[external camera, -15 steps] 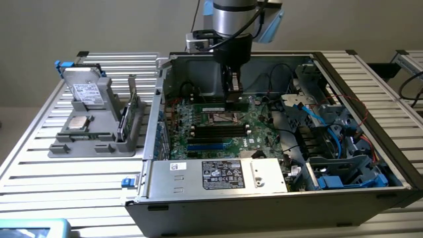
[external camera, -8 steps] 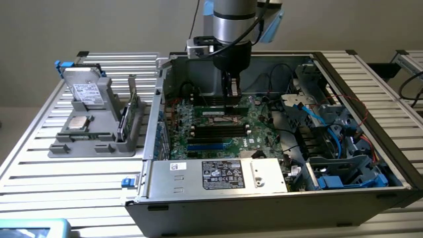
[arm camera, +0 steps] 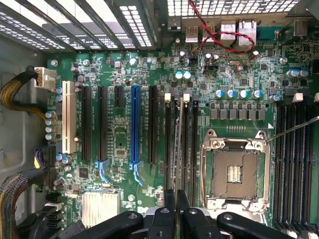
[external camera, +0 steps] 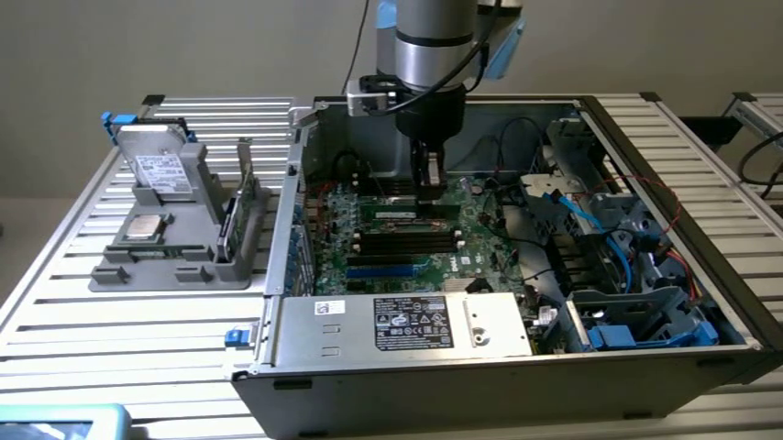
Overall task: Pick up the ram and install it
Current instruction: 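Insert the ram into the slot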
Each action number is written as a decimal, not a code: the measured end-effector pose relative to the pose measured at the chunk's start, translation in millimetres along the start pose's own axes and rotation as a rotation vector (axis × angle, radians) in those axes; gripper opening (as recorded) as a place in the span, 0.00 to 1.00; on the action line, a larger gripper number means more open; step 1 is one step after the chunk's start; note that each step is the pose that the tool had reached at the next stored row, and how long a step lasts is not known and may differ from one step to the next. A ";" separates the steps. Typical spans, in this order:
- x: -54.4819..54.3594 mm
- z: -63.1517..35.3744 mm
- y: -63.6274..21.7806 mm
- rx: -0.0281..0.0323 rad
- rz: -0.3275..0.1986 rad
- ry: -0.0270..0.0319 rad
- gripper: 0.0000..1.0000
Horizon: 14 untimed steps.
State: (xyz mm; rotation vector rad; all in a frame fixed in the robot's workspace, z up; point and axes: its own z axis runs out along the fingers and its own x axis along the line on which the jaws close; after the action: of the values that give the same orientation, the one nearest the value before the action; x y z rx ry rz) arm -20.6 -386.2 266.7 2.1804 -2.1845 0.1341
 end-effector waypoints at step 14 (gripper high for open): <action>-0.9 9.3 -1.2 0.0052 -0.047 0.0036 0.13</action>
State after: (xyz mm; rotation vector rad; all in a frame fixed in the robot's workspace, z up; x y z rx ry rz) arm -19.1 -386.3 257.4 2.2308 -2.1312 0.1417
